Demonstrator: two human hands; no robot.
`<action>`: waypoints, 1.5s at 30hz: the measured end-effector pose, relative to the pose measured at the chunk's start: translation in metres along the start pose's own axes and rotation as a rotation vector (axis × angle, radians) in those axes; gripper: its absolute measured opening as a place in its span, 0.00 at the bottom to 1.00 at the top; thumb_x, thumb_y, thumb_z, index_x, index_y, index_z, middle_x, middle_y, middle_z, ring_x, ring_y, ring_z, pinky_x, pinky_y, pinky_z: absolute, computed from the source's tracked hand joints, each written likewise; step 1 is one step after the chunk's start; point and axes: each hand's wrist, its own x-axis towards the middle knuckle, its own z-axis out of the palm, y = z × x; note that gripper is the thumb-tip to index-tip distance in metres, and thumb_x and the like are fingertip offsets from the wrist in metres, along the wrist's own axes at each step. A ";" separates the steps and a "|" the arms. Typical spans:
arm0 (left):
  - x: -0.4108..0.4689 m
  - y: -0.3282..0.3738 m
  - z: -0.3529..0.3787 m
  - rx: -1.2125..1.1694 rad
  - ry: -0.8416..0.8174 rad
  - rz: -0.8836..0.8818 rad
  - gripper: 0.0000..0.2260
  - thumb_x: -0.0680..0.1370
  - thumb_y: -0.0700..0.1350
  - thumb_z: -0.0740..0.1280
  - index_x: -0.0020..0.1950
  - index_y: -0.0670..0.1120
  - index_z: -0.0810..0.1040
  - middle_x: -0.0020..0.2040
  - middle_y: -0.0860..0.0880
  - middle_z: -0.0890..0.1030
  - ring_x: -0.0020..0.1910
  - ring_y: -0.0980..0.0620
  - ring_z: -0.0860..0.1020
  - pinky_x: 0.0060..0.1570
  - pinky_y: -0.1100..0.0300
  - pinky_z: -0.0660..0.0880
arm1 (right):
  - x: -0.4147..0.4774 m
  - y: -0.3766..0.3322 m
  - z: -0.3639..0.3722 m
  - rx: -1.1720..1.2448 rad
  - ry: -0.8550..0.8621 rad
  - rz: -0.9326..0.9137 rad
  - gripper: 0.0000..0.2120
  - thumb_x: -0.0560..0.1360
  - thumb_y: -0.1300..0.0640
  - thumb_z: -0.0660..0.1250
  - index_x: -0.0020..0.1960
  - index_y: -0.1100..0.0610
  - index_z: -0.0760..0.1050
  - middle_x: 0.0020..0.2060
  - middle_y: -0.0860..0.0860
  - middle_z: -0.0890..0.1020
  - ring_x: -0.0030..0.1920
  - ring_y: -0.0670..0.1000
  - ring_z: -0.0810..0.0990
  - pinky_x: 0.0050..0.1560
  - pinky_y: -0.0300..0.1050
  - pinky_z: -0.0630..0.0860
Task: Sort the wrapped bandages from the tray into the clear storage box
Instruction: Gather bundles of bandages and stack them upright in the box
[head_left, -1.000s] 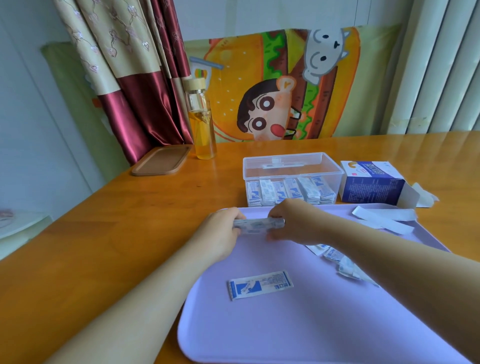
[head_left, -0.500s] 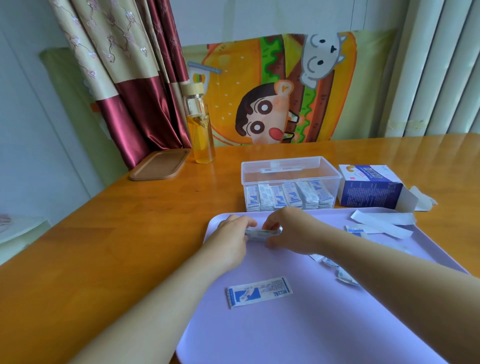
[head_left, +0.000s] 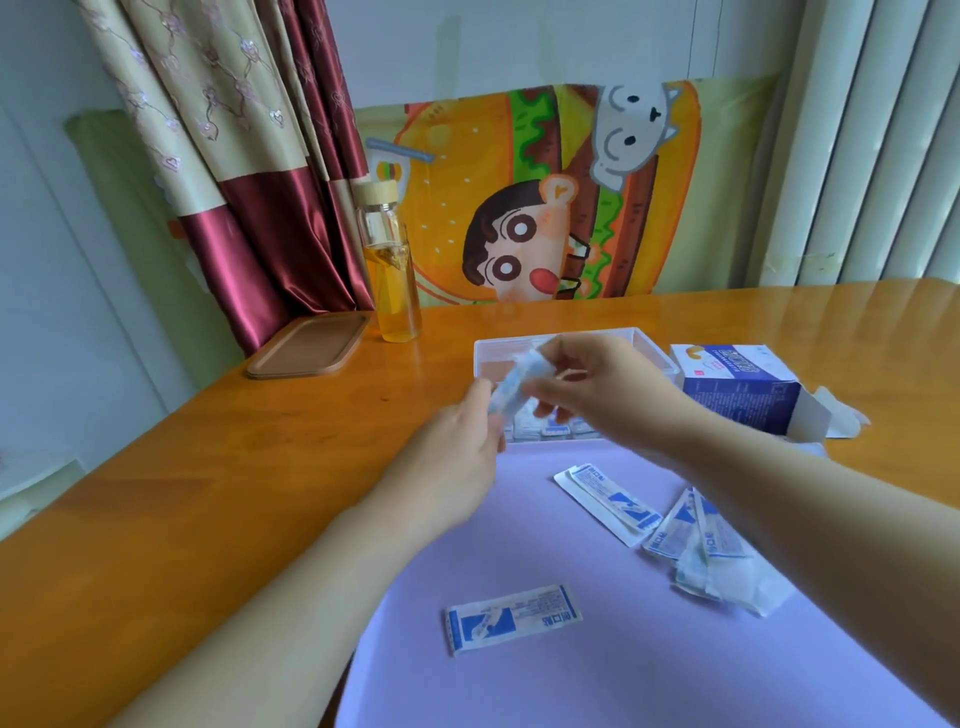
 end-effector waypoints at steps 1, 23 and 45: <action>0.007 0.007 -0.006 -0.036 0.030 0.008 0.07 0.83 0.46 0.53 0.45 0.51 0.63 0.37 0.49 0.76 0.36 0.47 0.75 0.32 0.53 0.69 | 0.005 -0.007 -0.005 0.073 0.009 0.003 0.01 0.74 0.63 0.68 0.46 0.60 0.78 0.36 0.51 0.82 0.33 0.44 0.81 0.38 0.38 0.79; 0.139 0.002 -0.002 0.241 -0.276 -0.206 0.25 0.81 0.45 0.59 0.75 0.46 0.53 0.52 0.46 0.79 0.38 0.51 0.76 0.30 0.59 0.71 | 0.119 0.046 -0.019 -0.099 -0.143 0.481 0.11 0.75 0.65 0.67 0.57 0.63 0.75 0.37 0.55 0.81 0.35 0.49 0.80 0.38 0.39 0.78; 0.170 0.013 0.016 0.127 -0.648 -0.591 0.21 0.82 0.38 0.52 0.75 0.37 0.56 0.66 0.35 0.73 0.60 0.40 0.77 0.51 0.50 0.78 | 0.119 0.048 0.000 -0.904 -0.555 0.272 0.22 0.79 0.45 0.58 0.64 0.60 0.73 0.57 0.56 0.79 0.50 0.53 0.73 0.50 0.40 0.68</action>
